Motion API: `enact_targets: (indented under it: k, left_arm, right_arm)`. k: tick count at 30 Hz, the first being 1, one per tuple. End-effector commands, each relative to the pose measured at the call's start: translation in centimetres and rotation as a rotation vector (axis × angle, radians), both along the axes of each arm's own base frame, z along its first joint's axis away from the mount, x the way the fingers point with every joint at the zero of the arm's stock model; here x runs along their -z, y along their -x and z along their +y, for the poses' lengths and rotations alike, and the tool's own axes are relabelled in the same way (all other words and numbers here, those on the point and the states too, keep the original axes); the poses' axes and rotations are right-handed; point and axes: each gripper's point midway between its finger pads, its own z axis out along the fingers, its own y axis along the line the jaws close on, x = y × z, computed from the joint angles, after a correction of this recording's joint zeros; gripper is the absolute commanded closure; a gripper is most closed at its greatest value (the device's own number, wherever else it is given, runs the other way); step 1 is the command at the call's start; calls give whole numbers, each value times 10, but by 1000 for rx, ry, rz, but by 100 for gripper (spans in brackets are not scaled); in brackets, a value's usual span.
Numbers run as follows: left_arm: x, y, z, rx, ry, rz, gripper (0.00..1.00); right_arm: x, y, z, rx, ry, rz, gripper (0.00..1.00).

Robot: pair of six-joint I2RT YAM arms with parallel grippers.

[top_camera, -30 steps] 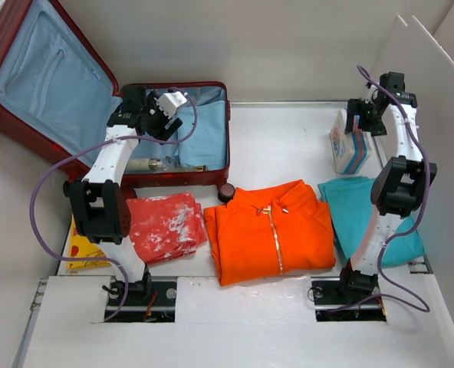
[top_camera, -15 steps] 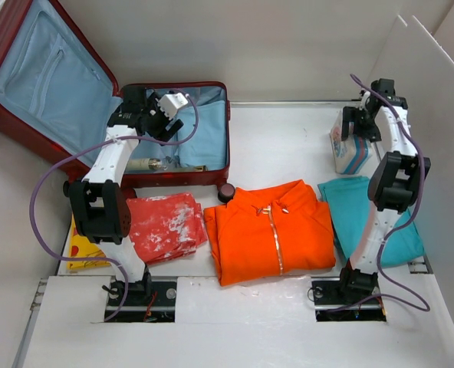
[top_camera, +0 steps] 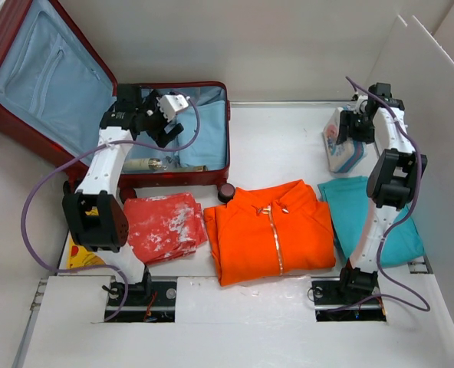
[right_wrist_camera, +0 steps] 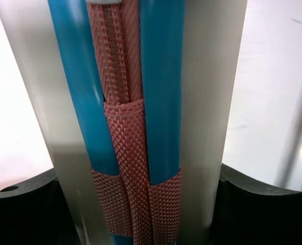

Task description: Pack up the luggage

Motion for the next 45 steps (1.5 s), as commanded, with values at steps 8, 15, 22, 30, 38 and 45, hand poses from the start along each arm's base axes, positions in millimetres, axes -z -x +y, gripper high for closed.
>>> enact_targets:
  k: [8, 15, 22, 30, 38, 45]
  left_arm:
    - [-165, 28, -86, 229, 757, -15, 3]
    - [-194, 85, -133, 593, 1055, 47, 1]
    - [-205, 93, -152, 643, 1121, 125, 4]
    - [-190, 99, -156, 653, 1100, 155, 1]
    - [-199, 113, -175, 735, 1086, 158, 1]
    - [-200, 124, -188, 759, 1101, 198, 29]
  right_arm:
    - [-240, -15, 124, -390, -468, -688, 100]
    - [-324, 37, 238, -818, -715, -914, 100]
    - [-361, 78, 332, -1094, -789, -1013, 100]
    - [-370, 107, 357, -1195, -965, -1058, 100]
    - [-354, 117, 385, -1242, -1012, -1001, 100]
    - [-350, 117, 393, -1223, -1029, -1000, 100]
